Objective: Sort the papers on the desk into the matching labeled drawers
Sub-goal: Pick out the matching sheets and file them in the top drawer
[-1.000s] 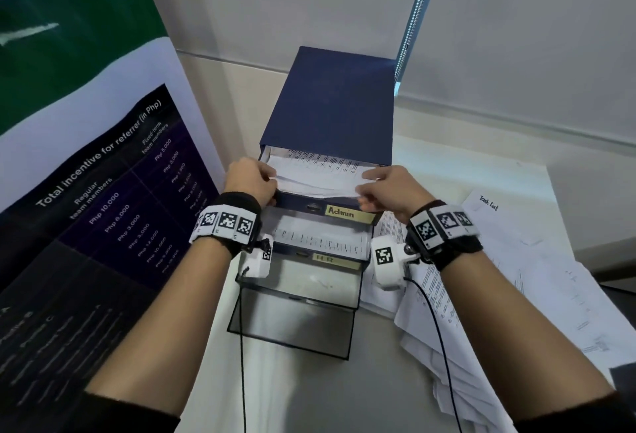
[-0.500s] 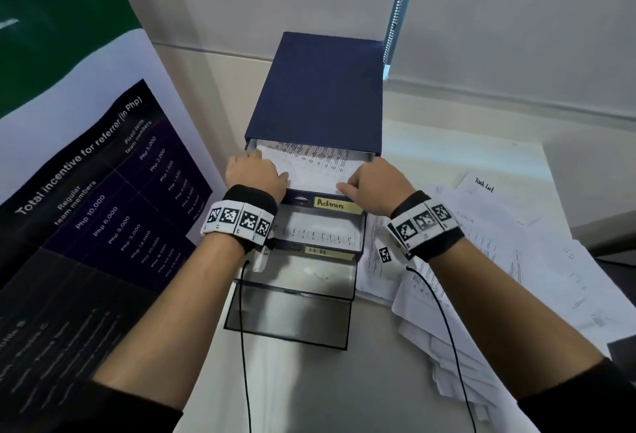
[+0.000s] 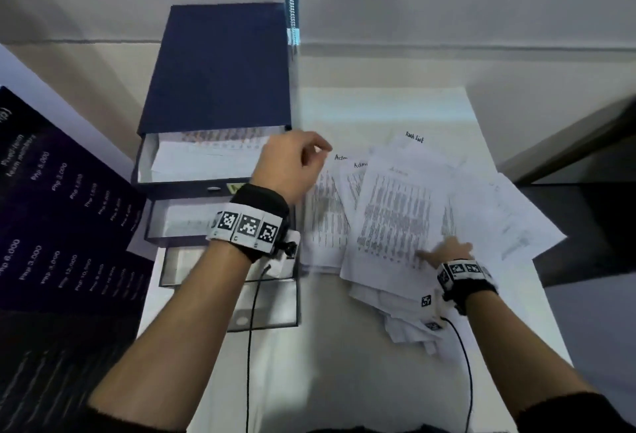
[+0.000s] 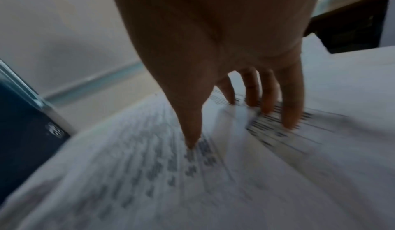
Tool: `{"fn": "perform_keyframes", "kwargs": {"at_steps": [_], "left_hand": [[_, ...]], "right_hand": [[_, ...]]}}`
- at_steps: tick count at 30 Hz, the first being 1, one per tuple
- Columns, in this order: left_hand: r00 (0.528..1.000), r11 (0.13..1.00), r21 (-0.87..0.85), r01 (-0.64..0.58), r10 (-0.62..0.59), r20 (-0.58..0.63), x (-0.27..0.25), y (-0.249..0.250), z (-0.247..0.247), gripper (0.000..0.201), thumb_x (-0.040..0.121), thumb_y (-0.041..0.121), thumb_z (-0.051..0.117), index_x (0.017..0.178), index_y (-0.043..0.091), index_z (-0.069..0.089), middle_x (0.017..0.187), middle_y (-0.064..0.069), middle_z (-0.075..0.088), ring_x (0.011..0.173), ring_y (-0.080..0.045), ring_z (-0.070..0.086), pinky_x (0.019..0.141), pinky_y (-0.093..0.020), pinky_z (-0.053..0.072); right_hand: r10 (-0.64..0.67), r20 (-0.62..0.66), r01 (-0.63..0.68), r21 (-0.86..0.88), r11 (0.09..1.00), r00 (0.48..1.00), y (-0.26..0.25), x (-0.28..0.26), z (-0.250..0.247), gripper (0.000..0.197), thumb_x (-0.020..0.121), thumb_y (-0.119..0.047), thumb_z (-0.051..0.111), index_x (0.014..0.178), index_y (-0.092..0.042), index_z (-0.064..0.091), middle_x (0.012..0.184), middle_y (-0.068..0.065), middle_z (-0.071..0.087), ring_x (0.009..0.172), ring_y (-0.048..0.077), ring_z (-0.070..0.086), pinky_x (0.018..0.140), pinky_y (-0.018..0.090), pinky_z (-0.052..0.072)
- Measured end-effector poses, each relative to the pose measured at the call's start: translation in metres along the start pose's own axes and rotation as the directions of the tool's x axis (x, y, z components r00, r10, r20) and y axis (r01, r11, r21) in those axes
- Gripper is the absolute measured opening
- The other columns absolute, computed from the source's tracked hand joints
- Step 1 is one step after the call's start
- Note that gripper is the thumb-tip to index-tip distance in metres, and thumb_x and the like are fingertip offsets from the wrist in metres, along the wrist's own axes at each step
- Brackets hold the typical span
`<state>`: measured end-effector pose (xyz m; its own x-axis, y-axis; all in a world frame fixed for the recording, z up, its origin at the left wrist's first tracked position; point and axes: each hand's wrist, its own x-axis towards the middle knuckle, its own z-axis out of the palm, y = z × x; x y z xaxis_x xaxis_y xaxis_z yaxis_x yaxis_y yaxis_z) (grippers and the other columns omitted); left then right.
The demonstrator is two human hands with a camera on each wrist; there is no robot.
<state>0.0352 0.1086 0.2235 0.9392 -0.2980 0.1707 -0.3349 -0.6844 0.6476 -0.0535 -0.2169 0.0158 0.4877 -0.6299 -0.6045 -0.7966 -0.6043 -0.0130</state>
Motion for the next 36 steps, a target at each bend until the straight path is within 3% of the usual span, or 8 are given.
{"fn": "perform_keyframes", "kwargs": {"at_steps": [6,12,18,21,24,27,32,36], "left_hand": [[0.841,0.954,0.019,0.299,-0.272,0.468,-0.006,0.009,0.153,0.04,0.092,0.023,0.063,0.131,0.018,0.058,0.116,-0.006,0.066,0.104,-0.021,0.064,0.096,-0.037,0.053],[0.664,0.746,0.052,0.664,-0.62,0.418,-0.032,-0.038,0.22,0.056,0.091,0.027,0.067,0.136,0.005,0.042,0.123,-0.017,0.058,0.113,-0.034,0.058,0.095,-0.038,0.05],[0.711,0.692,-0.165,0.703,-0.673,0.206,-0.044,-0.052,0.233,0.051,0.085,0.017,0.074,0.131,0.014,0.054,0.092,-0.003,0.061,0.088,-0.021,0.061,0.081,-0.025,0.046],[0.717,0.69,-0.202,0.696,-0.649,0.253,-0.043,-0.051,0.244,0.044,0.085,0.018,0.074,0.126,0.014,0.059,0.082,-0.002,0.063,0.079,-0.017,0.061,0.078,-0.025,0.05],[0.734,0.706,-0.223,0.672,-0.595,0.327,-0.044,-0.039,0.251,0.052,0.083,0.03,0.077,0.129,0.016,0.058,0.102,-0.002,0.07,0.093,-0.021,0.066,0.087,-0.034,0.055],[0.759,0.725,-0.237,0.647,-0.583,0.291,-0.04,-0.026,0.252,0.033,0.086,0.026,0.075,0.114,0.012,0.065,0.094,-0.001,0.071,0.085,-0.02,0.066,0.072,-0.025,0.052],[0.8,0.728,-0.331,0.6,-0.541,0.258,-0.031,0.007,0.232,0.03,0.09,0.035,0.068,0.071,0.017,0.053,0.055,0.006,0.047,0.049,-0.011,0.044,0.048,-0.02,0.037],[0.865,0.688,-0.535,0.491,-0.458,0.204,-0.02,0.026,0.203,0.024,0.082,0.035,0.078,0.092,0.017,0.065,0.08,-0.001,0.071,0.073,-0.017,0.066,0.063,-0.027,0.054]], "right_hand": [[-0.109,-0.053,0.121,0.366,0.923,0.993,0.013,-0.009,0.002,0.092,0.062,-0.029,0.093,0.133,-0.005,0.041,0.131,0.018,0.054,0.118,0.036,0.055,0.091,0.041,0.049],[-0.464,0.071,0.394,0.426,0.814,0.883,0.025,-0.006,0.0,0.045,0.071,-0.022,0.086,0.109,-0.01,0.066,0.1,0.009,0.073,0.083,0.022,0.072,0.077,0.04,0.061],[-0.568,0.319,0.434,0.402,0.806,0.759,0.047,0.006,-0.006,0.045,0.073,-0.027,0.085,0.111,-0.013,0.065,0.103,0.004,0.071,0.093,0.021,0.07,0.088,0.037,0.057],[-0.572,0.115,0.479,0.43,0.766,0.812,0.044,0.018,-0.006,0.053,0.071,-0.031,0.086,0.115,-0.012,0.062,0.106,0.002,0.069,0.097,0.02,0.067,0.086,0.033,0.056],[-0.522,0.042,0.486,0.31,0.817,0.852,0.036,0.015,-0.011,0.032,0.081,-0.036,0.077,0.078,-0.011,0.058,0.077,0.002,0.061,0.072,0.017,0.061,0.062,0.026,0.048],[-0.543,0.054,0.524,0.199,0.828,0.838,0.035,0.013,-0.015,0.053,0.093,-0.048,0.059,0.057,-0.016,0.038,0.056,-0.002,0.04,0.049,0.011,0.039,0.047,0.022,0.03],[-0.597,-0.112,0.574,0.461,0.677,0.794,0.046,0.029,-0.03,0.016,0.084,-0.024,0.075,0.089,-0.01,0.068,0.076,-0.003,0.063,0.064,0.006,0.053,0.064,0.019,0.042],[-0.595,-0.268,0.625,0.56,0.544,0.758,0.05,0.028,-0.046,0.035,0.083,-0.027,0.076,0.062,-0.008,0.056,0.051,0.001,0.047,0.046,0.012,0.037,0.05,0.025,0.037]]}}
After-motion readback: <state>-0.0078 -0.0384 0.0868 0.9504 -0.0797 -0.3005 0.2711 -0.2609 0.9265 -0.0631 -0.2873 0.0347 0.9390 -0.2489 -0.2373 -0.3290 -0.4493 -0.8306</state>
